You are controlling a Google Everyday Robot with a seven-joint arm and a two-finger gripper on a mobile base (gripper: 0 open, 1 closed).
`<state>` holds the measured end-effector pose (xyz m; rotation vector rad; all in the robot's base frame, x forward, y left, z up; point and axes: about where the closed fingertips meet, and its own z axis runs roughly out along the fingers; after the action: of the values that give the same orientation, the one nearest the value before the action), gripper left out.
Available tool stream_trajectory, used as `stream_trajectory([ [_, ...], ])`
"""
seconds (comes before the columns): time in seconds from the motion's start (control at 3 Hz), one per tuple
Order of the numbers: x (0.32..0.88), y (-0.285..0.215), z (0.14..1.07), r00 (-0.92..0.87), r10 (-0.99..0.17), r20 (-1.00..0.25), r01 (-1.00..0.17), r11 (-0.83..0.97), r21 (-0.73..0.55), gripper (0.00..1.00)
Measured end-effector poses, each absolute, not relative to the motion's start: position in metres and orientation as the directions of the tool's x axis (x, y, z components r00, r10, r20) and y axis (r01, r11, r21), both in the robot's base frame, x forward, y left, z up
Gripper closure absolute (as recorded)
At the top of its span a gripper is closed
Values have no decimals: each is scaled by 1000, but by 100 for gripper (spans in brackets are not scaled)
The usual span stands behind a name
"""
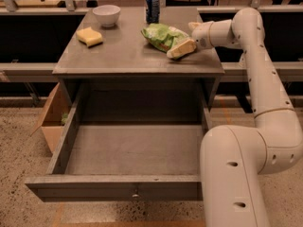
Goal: Move green rice chip bag near sponge
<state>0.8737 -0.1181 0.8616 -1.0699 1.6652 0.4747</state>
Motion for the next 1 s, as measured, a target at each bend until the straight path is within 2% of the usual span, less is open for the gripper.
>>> stream_trajectory([
  [0.67, 874, -107, 865, -68, -442, -894, -836, 515, -191, 46],
  [1.0, 872, -99, 876, -74, -448, -891, -835, 516, -190, 77],
])
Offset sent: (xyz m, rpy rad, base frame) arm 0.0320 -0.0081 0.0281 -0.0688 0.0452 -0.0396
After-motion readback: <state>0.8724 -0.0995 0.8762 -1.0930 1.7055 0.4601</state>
